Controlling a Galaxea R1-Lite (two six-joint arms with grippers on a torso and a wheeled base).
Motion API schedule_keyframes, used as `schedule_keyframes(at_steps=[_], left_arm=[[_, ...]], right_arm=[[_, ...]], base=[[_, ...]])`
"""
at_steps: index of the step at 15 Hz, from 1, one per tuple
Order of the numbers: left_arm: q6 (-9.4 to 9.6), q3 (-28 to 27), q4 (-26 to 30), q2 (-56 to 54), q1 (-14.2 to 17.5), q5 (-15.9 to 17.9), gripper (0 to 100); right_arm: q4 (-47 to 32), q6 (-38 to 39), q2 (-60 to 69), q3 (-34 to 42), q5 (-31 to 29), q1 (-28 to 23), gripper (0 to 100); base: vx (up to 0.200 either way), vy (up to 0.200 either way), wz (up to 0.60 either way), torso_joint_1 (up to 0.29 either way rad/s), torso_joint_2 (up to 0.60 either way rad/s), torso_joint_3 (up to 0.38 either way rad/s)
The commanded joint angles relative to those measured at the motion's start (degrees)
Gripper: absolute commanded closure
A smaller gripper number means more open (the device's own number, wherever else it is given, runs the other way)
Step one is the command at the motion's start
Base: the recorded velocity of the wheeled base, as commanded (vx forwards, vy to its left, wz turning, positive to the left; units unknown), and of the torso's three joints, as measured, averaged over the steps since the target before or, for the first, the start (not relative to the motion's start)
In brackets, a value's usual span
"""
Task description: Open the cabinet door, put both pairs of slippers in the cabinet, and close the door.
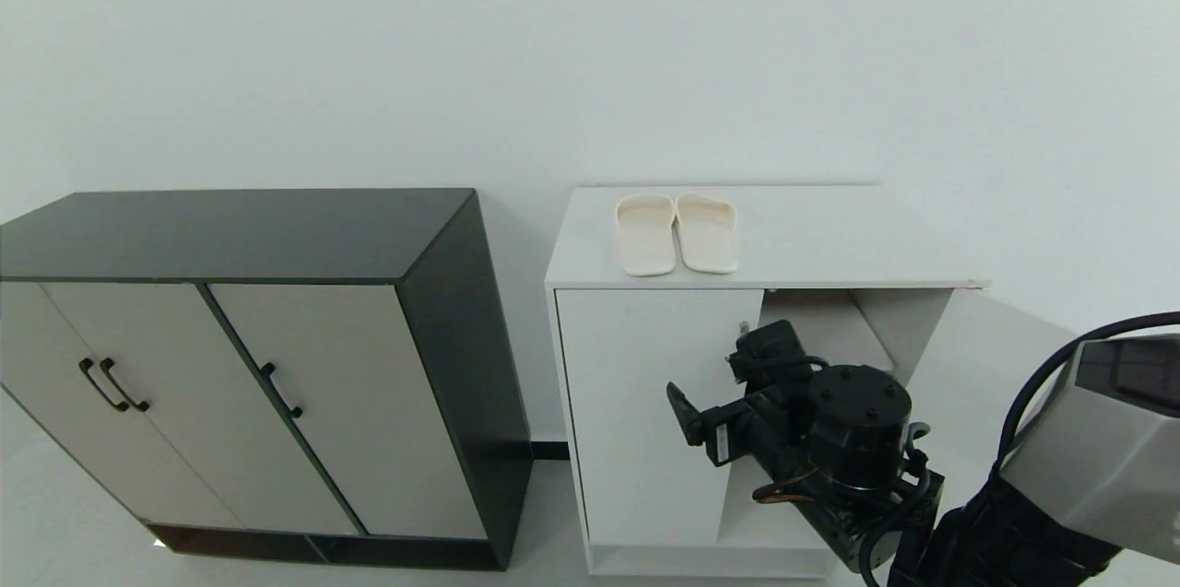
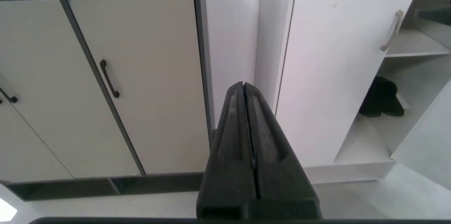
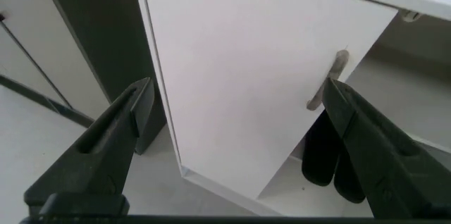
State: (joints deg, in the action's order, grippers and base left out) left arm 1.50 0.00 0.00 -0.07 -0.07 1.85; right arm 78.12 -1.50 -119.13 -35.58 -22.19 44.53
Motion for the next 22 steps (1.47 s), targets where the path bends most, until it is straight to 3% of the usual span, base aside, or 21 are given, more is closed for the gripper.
schedule_keyframes(at_steps=[1, 3, 4, 7, 9, 12, 16, 22], left_arm=[[-0.01, 0.0, 0.0, 0.1, 0.0, 0.0, 100], [-0.09, 0.0, 0.1, 0.1, 0.0, 0.0, 100], [-0.01, 0.0, 0.1, 0.1, 0.0, 0.0, 100], [-0.01, 0.0, 0.1, 0.1, 0.0, 0.0, 100], [-0.01, 0.0, 0.0, 0.1, 0.0, 0.0, 100], [-0.01, 0.0, 0.1, 0.1, 0.1, 0.0, 100], [-0.09, 0.0, 0.0, 0.1, 0.0, 0.0, 100], [-0.01, 0.0, 0.0, 0.1, 0.0, 0.0, 100]], right_arm=[[0.5, 0.2, -0.5, -0.4, 0.0, -0.1, 0], [0.1, -0.1, 0.6, -1.9, -0.1, 0.1, 0], [-5.4, 0.4, 2.8, -3.7, -0.3, 0.5, 0], [-37.0, 12.0, 12.9, -15.0, -4.0, 3.3, 0], [-45.1, 15.9, 13.1, -23.5, -7.9, 4.0, 0], [-45.2, 15.5, 8.4, -31.3, -10.9, 3.2, 0], [-44.9, 13.9, 5.1, -33.4, -11.0, 1.8, 0], [-45.0, 13.5, 3.7, -34.6, -11.0, -0.6, 0]], base=[[0.000, 0.000, 0.00, 0.076, -0.16, -0.095], [0.000, 0.000, 0.00, 0.018, -0.04, -0.031], [0.000, 0.000, 0.00, 0.000, 0.00, 0.000], [0.000, 0.000, 0.00, 0.000, 0.00, 0.000], [0.000, 0.000, 0.00, 0.000, 0.00, 0.000], [0.000, 0.000, 0.00, 0.000, 0.00, 0.000], [0.000, 0.000, 0.00, 0.000, 0.00, 0.000], [0.200, 0.000, 0.00, 0.005, 0.01, 0.005]])
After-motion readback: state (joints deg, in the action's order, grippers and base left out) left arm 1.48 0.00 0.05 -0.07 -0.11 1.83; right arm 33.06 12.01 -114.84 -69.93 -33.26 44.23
